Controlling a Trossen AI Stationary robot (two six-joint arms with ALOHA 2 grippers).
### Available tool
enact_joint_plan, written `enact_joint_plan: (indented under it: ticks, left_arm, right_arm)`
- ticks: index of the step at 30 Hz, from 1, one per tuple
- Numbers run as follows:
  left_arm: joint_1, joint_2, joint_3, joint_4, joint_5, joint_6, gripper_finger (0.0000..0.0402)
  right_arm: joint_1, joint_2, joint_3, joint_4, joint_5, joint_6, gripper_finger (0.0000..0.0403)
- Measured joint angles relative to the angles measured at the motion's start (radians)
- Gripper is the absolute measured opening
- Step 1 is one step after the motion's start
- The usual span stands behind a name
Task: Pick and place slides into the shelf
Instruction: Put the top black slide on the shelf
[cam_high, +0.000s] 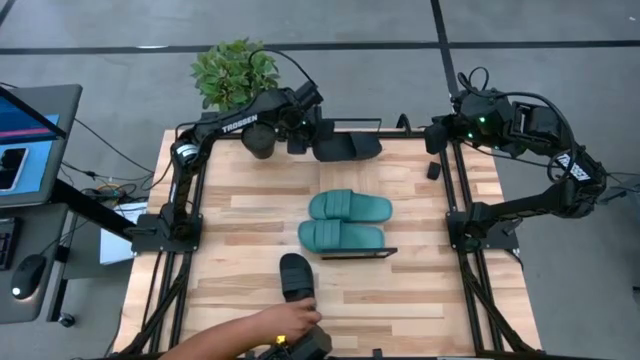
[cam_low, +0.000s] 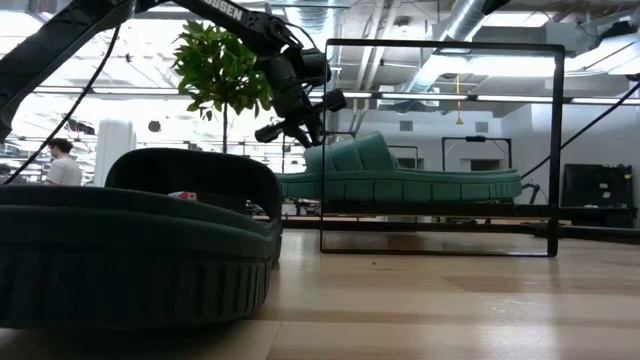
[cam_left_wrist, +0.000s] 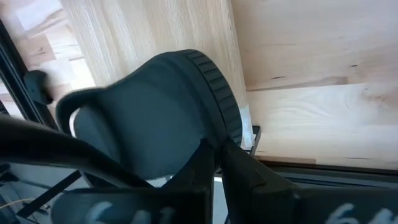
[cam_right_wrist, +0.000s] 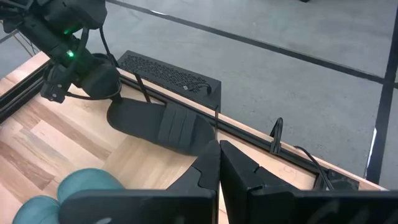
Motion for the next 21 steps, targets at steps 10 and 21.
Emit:
enact_joint_plan:
  ticks: [10, 21]
  left_arm:
    - [0.0, -0.007, 0.011, -0.016, 0.042, 0.008, 0.0]
    - [0.001, -0.005, 0.009, -0.036, 0.119, 0.01, 0.0]
  right_arm:
    - [0.0, 0.0, 0.0, 0.0, 0.003, -0.003, 0.0]
    - [-0.017, 0.0, 0.0, 0.0, 0.005, -0.002, 0.0]
